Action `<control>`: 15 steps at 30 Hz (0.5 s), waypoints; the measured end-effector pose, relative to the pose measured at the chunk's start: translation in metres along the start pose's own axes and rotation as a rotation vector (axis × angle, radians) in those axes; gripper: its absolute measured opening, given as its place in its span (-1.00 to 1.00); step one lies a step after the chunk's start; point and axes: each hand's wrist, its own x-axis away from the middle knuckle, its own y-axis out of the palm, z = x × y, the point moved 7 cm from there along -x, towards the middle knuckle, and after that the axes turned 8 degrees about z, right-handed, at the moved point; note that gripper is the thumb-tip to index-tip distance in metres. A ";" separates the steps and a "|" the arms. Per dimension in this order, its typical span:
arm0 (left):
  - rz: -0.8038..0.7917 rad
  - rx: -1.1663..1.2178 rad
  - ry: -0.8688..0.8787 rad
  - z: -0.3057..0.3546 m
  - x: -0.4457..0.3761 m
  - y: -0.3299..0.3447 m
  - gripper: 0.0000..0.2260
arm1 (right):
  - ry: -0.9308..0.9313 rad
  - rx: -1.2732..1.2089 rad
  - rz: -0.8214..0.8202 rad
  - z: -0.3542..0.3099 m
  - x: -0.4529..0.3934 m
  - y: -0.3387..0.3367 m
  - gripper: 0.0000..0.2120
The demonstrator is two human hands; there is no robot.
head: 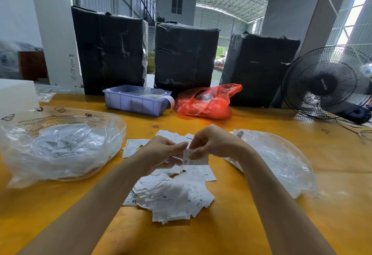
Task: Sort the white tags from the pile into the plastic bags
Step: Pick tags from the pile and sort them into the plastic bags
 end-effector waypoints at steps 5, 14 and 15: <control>-0.012 -0.007 0.005 -0.001 0.001 0.004 -0.67 | -0.030 -0.059 0.004 -0.007 0.002 0.004 -0.72; 0.227 0.172 -0.015 -0.003 -0.005 -0.012 -0.78 | -0.021 -0.123 0.205 -0.002 -0.002 -0.009 -0.78; 0.235 0.201 -0.024 -0.003 -0.005 -0.012 -0.77 | -0.023 -0.124 0.214 -0.002 -0.003 -0.010 -0.82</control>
